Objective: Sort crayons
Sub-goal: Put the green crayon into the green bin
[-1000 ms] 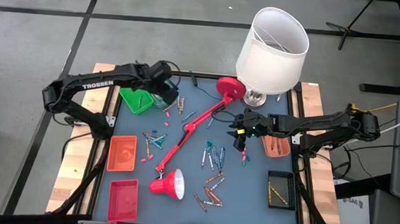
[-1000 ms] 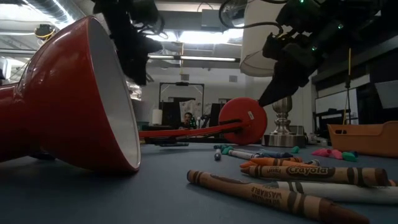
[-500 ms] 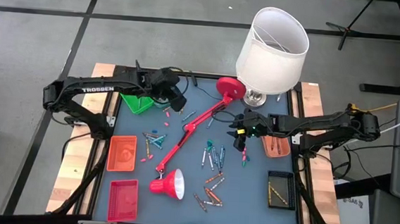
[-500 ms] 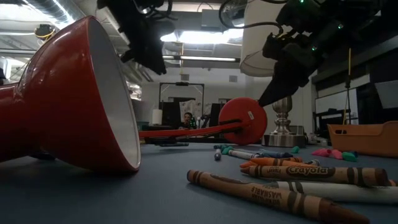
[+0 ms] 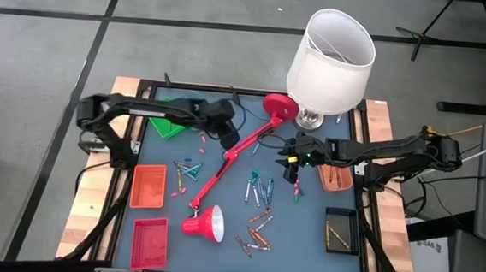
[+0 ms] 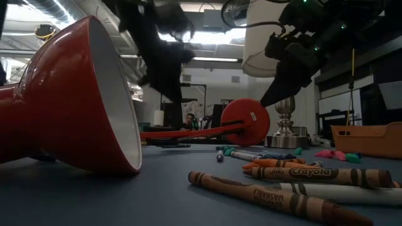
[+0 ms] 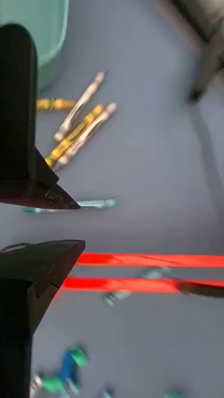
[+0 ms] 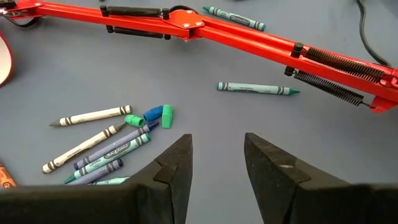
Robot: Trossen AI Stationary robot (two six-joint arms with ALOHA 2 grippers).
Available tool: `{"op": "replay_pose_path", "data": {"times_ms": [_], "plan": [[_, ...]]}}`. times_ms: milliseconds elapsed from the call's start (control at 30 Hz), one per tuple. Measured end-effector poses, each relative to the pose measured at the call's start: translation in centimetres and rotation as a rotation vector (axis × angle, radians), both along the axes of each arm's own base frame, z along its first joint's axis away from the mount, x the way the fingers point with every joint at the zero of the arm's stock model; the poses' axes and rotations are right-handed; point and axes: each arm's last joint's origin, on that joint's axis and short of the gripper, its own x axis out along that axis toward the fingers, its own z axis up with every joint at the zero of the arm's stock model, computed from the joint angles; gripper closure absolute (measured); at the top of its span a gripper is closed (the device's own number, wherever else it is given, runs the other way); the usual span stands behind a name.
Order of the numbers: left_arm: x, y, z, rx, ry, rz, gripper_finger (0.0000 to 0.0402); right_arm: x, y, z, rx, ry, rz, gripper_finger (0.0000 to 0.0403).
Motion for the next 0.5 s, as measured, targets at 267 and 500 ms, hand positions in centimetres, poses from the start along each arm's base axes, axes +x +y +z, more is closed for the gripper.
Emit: {"op": "replay_pose_path", "data": {"times_ms": [267,500], "plan": [[1.5,0.4,-5.3,-0.067,0.148,-0.012,0.0328,0.0,0.0,0.0,0.0,-0.001,-0.001,0.026],[1.9,0.5,-7.4,-0.086,0.2,-0.013,0.0328,0.0,0.0,0.0,0.0,-0.001,0.0,0.026]]}}
